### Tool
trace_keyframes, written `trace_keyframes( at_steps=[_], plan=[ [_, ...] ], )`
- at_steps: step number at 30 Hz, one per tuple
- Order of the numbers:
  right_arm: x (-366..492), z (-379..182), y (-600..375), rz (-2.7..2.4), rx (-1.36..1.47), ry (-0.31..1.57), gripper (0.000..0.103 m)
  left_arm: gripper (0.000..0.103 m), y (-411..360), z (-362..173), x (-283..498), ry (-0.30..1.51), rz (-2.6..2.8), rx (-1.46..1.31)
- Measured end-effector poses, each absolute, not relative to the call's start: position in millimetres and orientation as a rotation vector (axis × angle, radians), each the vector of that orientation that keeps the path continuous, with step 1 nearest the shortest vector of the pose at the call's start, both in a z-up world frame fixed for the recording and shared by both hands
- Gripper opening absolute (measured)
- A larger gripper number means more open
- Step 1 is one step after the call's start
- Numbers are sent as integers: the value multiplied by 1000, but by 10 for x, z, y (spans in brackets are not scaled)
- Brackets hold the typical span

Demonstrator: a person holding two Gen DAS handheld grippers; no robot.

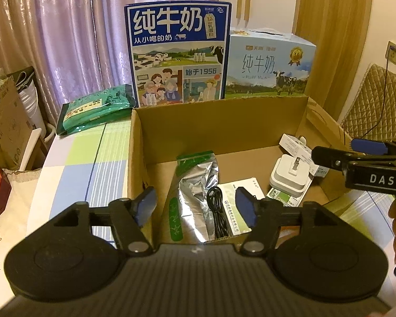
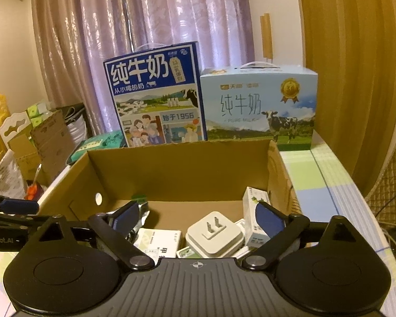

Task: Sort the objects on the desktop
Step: 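Lower the plug adapter and cable into the box and open both tools, then move both tools back out of the box toward the table items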

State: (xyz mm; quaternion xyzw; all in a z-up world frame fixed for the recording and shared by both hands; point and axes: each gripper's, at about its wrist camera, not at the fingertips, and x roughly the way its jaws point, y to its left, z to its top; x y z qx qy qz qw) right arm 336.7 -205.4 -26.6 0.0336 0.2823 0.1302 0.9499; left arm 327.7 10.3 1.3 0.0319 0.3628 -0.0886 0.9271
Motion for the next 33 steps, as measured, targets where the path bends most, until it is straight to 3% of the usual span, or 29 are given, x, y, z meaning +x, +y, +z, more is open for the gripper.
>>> trace_keyframes(
  at_steps=[4,14,33],
  plan=[
    [3269,-248,-2169,250,78,563,100,72,94,15,3182,738,-179,75],
    [2828,-219,-2461,227,105,563,101,82,93,60,2772,714,-189,81],
    [2192,-660,-2739,192,49,744,101,86,-97,-390,2112,830,-247,153]
  ],
)
